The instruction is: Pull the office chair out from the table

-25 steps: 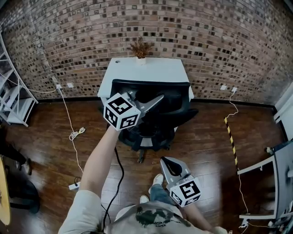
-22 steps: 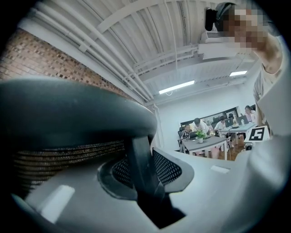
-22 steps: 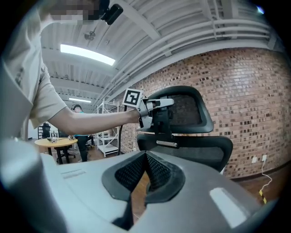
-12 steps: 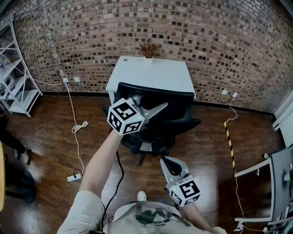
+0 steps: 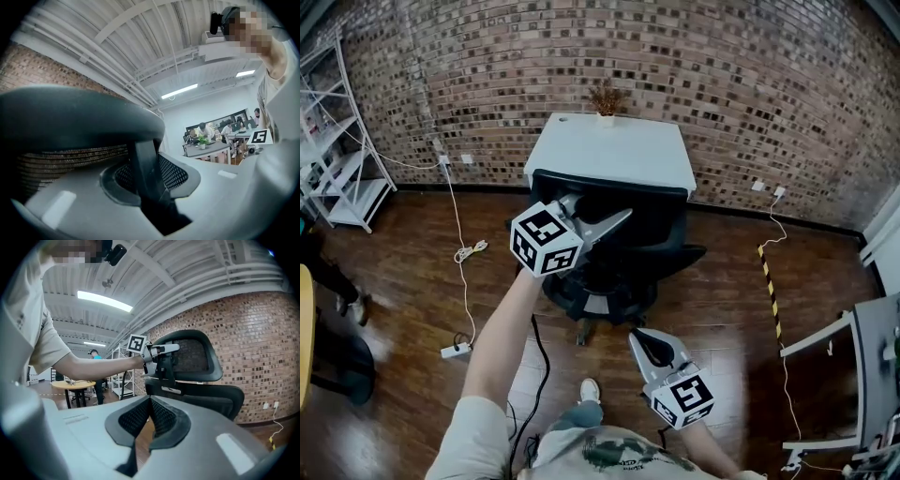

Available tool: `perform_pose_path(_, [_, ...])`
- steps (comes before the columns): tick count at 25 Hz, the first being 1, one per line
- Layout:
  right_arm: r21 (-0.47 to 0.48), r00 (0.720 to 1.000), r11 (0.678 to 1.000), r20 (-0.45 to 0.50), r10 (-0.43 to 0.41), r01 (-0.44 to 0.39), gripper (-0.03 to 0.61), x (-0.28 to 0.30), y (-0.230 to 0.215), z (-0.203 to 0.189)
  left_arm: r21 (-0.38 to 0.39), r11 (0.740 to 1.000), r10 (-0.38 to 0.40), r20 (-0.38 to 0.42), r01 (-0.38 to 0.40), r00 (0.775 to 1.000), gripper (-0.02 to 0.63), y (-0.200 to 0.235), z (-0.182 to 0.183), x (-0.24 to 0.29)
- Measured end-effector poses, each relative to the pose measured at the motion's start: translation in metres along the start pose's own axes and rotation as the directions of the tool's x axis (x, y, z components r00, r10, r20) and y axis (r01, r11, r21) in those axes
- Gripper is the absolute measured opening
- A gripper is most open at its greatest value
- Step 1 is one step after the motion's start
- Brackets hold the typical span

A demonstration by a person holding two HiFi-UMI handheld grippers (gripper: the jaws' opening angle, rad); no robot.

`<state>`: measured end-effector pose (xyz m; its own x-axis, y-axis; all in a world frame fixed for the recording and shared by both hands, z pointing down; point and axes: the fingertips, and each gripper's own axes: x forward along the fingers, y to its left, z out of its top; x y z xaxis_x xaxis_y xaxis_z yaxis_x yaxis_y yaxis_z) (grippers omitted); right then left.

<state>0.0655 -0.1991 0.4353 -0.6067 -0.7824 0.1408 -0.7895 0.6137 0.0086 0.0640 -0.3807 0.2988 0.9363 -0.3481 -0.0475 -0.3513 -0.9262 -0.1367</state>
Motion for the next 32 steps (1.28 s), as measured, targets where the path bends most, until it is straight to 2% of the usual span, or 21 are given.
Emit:
perform_pose_path(10, [-0.036,0.998,0.999,0.040,0.038,-0.036,-0.002,-0.073,0.074,0.002,-0.027,1.000,0.011,-0.010,-0.011,1.000,0.121,-0.088,0.010,-0.036])
perform_pose_path(17, [-0.021,0.997,0.998,0.052,0.052,-0.051,-0.002,-0.101,0.114,0.005,-0.051,0.999,-0.002,-0.021,0.000,1.000,0.117,-0.147,0.024,-0.054])
perform_pose_path(27, [-0.003,0.998,1.000,0.066,-0.013,0.013,-0.002,-0.129,0.161,0.004,-0.043,0.999,-0.030,-0.023,0.029,0.999,0.109,-0.203,0.030,-0.074])
perform_pose_path(32, [-0.014,0.997,0.999,0.065,-0.044,0.045,-0.002,-0.146,0.188,0.004,-0.033,0.999,-0.005,-0.020,0.004,1.000,0.115,-0.215,0.037,-0.081])
